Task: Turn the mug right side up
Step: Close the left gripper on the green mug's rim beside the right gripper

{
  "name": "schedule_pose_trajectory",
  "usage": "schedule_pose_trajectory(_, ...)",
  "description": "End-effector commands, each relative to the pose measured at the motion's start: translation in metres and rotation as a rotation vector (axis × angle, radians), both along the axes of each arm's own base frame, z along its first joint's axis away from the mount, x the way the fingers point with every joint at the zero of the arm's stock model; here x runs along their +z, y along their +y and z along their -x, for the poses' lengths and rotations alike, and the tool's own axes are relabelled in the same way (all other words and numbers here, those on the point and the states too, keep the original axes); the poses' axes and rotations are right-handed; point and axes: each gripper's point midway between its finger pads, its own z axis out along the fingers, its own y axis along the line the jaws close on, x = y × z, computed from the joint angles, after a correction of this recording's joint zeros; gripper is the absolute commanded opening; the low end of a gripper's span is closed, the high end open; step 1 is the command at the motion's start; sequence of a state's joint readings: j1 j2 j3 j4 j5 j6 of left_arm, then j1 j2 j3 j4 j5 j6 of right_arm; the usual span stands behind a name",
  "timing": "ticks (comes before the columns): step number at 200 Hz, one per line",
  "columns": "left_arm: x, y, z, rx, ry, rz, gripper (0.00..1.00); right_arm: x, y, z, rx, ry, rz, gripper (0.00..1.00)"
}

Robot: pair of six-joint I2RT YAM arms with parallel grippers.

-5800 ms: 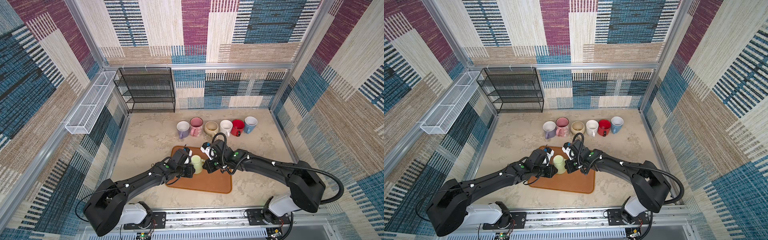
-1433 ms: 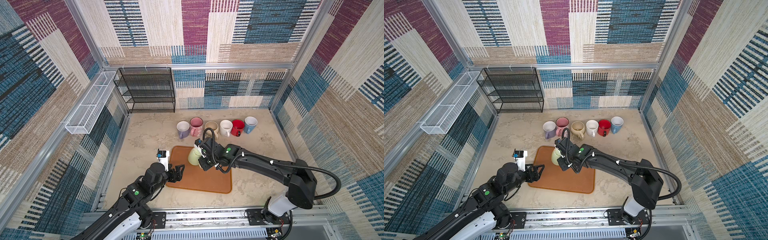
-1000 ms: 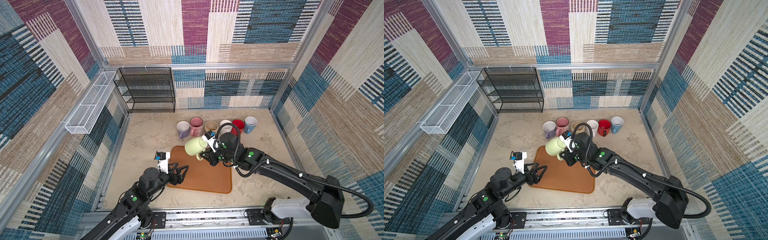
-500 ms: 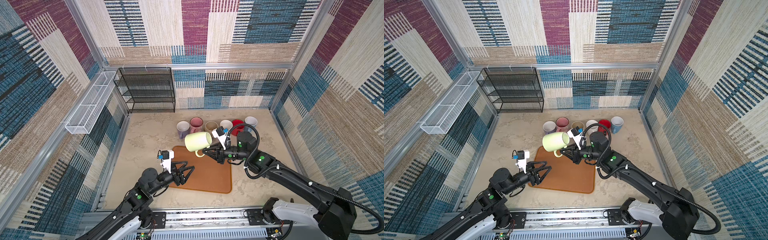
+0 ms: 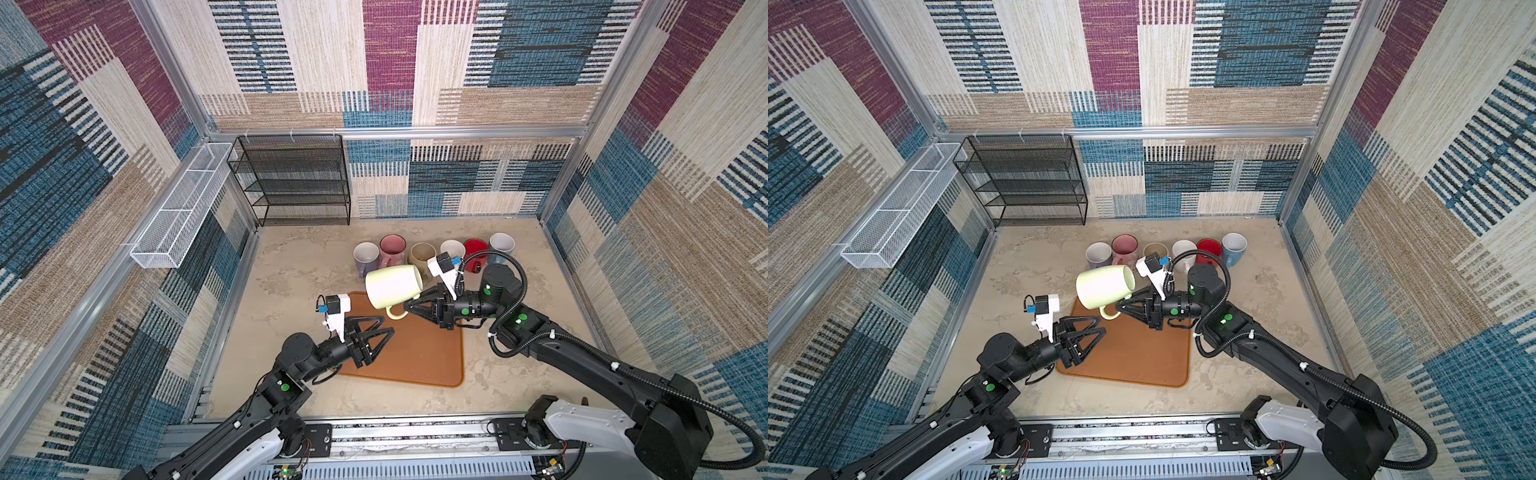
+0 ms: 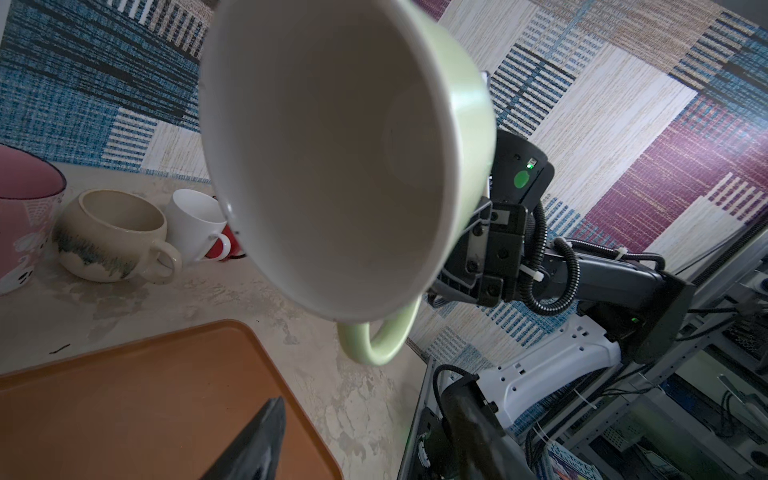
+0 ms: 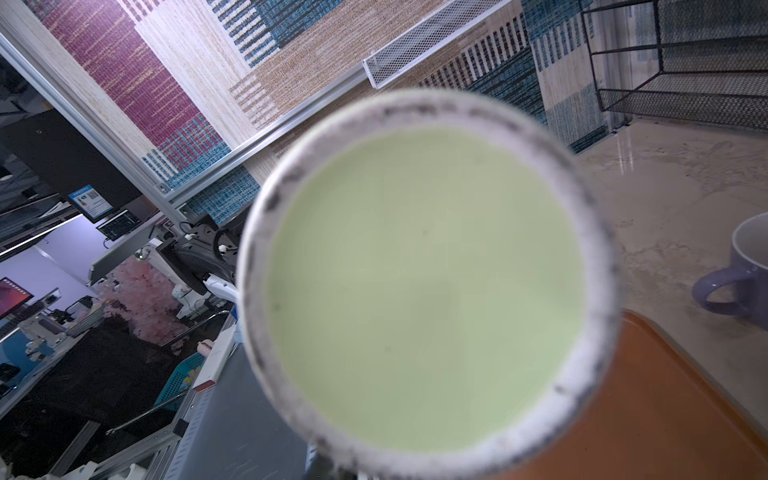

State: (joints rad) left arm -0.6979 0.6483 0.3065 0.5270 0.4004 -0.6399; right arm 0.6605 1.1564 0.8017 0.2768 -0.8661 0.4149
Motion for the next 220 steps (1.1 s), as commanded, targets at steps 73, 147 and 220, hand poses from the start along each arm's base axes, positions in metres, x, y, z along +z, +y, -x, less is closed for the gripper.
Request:
schedule_pose_trajectory(73,0.037,-0.001,0.006,-0.038,-0.098,0.102,0.51,0.024,-0.001,0.023,0.135,-0.075,-0.144,0.00)
schedule_pose_trajectory(147,0.044,-0.006,0.004,-0.053,-0.109,0.119,0.44,0.016,0.000,0.025,0.156,-0.061,-0.150,0.00)
schedule_pose_trajectory(220,0.047,-0.013,0.000,-0.072,-0.105,0.134,0.38,0.007,0.001,0.026,0.172,-0.050,-0.143,0.00)
